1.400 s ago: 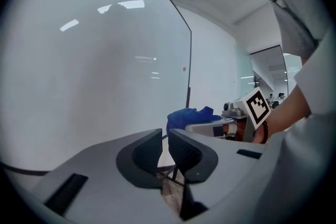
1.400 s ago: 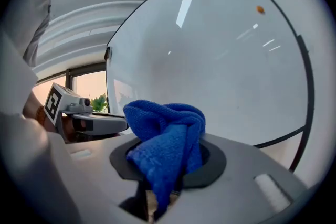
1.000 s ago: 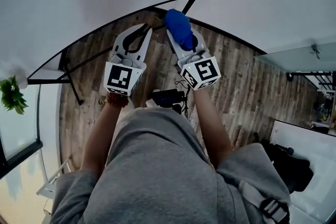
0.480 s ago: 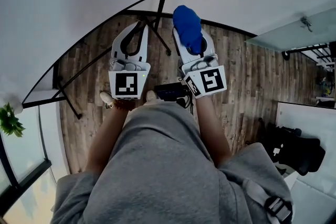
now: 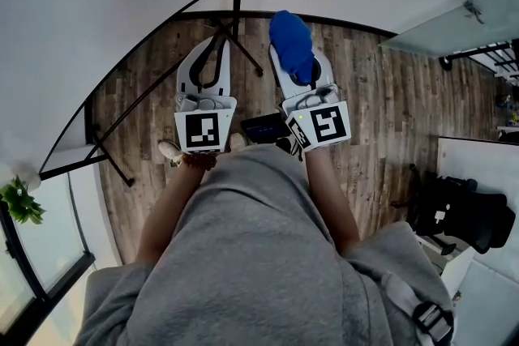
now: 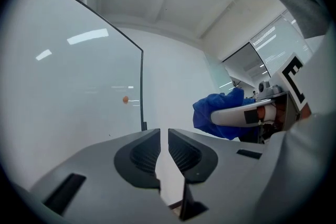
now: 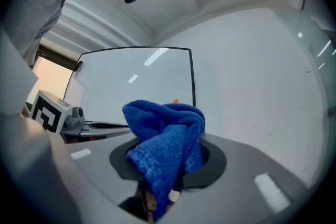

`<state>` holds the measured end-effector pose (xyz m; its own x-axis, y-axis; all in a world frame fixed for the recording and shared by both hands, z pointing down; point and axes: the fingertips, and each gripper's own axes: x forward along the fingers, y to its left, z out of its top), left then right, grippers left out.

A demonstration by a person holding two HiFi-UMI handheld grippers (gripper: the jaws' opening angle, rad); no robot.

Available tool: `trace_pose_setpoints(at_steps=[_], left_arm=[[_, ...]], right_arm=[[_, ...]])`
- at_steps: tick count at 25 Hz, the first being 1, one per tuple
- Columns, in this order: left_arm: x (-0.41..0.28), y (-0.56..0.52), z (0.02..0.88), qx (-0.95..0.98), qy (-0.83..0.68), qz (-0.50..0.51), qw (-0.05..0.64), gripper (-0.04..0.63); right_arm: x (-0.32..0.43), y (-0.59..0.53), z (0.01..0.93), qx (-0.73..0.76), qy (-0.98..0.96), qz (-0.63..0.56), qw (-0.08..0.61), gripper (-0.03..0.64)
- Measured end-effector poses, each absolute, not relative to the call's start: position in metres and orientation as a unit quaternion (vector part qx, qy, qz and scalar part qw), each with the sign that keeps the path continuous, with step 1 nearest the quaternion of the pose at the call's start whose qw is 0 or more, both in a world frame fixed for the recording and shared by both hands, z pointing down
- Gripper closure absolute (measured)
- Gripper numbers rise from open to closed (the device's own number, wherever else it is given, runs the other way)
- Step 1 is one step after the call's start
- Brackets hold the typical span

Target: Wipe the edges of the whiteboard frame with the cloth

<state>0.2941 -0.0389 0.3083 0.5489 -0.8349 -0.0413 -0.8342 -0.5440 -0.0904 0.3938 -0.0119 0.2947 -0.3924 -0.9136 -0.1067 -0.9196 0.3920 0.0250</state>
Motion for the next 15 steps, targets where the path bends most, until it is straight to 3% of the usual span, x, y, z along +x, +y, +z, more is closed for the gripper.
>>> trace_pose_setpoints(at_steps=[15], left_arm=[[0.37, -0.025, 0.315, -0.908, 0.413, -0.007, 0.073, 0.554]], right_arm=[[0.452, 0.013, 0.303, -0.602, 0.794, 0.083, -0.004, 0.483]])
